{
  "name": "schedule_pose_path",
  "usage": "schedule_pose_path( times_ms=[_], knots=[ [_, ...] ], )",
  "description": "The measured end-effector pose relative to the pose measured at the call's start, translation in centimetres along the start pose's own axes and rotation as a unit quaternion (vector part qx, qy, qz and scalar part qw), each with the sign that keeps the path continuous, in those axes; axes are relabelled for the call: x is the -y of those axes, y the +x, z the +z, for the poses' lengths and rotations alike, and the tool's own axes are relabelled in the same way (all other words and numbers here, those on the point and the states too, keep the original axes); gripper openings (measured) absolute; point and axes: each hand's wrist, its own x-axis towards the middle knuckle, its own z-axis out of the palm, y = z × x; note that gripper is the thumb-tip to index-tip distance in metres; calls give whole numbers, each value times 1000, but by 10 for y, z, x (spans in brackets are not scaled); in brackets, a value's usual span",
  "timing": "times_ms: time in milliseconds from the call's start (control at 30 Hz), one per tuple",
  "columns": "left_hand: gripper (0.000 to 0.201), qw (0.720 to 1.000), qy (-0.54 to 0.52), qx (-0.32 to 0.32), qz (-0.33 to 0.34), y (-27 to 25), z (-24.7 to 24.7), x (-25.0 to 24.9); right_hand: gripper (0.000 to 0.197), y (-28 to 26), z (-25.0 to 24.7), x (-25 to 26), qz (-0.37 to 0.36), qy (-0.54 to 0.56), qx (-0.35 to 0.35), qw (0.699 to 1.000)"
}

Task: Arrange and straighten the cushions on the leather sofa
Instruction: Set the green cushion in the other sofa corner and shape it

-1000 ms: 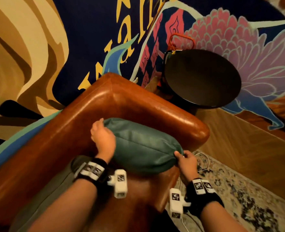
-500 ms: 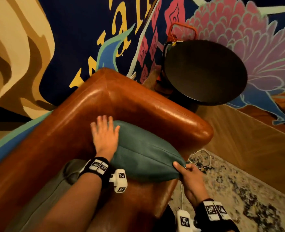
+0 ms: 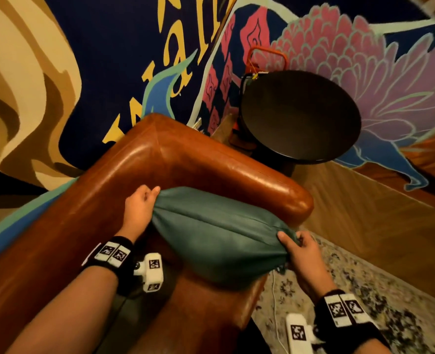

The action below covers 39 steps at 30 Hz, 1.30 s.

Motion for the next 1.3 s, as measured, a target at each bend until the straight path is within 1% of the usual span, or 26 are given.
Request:
schedule_pose_path(
  times_ms=[100, 133, 167, 200, 267, 300, 333, 367, 400, 433, 467, 500, 567, 633, 700, 767, 833, 900, 967, 1000, 1067, 1133, 1167, 1200, 1267, 1300],
  knots=[
    [28, 988, -83, -41, -126, 7, -8, 15, 11, -24, 32, 41, 81, 58, 159, 982],
    [27, 986, -84, -37, -142, 6, -14, 20, 6, -34, 50, 61, 106, 63, 206, 971],
    [31, 992, -40, -18, -120, -1, -23, 20, 8, -38, 70, 77, 109, 64, 239, 963],
    [35, 998, 0, 20, -64, -12, -27, 11, 10, -38, 94, 92, 109, 72, 256, 958],
    [44, 988, -26, 139, 58, -48, -24, -17, 14, -30, 150, 120, 115, 73, 259, 956],
    [52, 971, -83, 215, 60, -68, -20, -34, 18, -24, 176, 129, 115, 58, 263, 956],
    [60, 959, -129, 247, 44, -86, -15, -47, 21, -18, 195, 132, 99, 33, 287, 952],
    [63, 964, -142, 223, 12, -96, -6, -49, 23, -12, 211, 131, 85, 4, 313, 946],
    [55, 981, -121, 153, -18, -98, 6, -46, 24, -8, 224, 131, 80, -36, 343, 935],
    [37, 994, -76, 65, -52, -94, 13, -41, 25, -2, 229, 128, 74, -65, 375, 922],
    [18, 995, -30, 11, -91, -84, 17, -35, 26, 3, 231, 125, 66, -91, 400, 910],
    [14, 993, -10, -18, -114, -73, 19, -27, 26, 11, 232, 122, 52, -119, 414, 901],
    [20, 990, -51, -14, -134, -48, 14, -14, 20, 39, 216, 111, -10, -163, 386, 908],
    [31, 977, -172, -7, -128, -33, 6, -8, 10, 79, 181, 89, -51, -209, 334, 918],
    [46, 926, -327, -16, -186, -44, 7, 5, 9, 120, 149, 59, -40, -273, 348, 896],
    [59, 862, -429, -34, -268, -76, 30, 33, 28, 154, 128, 28, -38, -339, 384, 858],
    [63, 820, -467, -41, -329, -112, 61, 53, 51, 170, 126, 14, -89, -391, 433, 807],
    [65, 779, -479, -67, -400, -135, 83, 53, 58, 172, 138, 4, -121, -434, 481, 752],
    [74, 720, -484, -93, -489, -163, 111, 54, 63, 166, 149, -10, -136, -464, 507, 714],
    [85, 707, -475, -78, -518, -176, 120, 53, 66, 160, 151, -15, -140, -457, 513, 713],
    [104, 684, -480, -60, -545, -194, 147, 65, 69, 166, 162, -32, -103, -429, 514, 736],
    [88, 714, -469, 8, -520, -197, 132, 56, 61, 153, 160, -8, -117, -384, 513, 759],
    [78, 718, -471, 7, -512, -196, 123, 49, 56, 155, 160, 1, -111, -357, 515, 771],
    [72, 736, -468, 3, -489, -198, 121, 50, 53, 161, 160, 6, -101, -344, 517, 778],
    [70, 767, -447, 10, -460, -200, 122, 50, 53, 181, 162, 5, -117, -366, 520, 763],
    [76, 769, -451, 25, -452, -201, 124, 43, 55, 193, 159, -2, -116, -386, 536, 742]
  ],
)
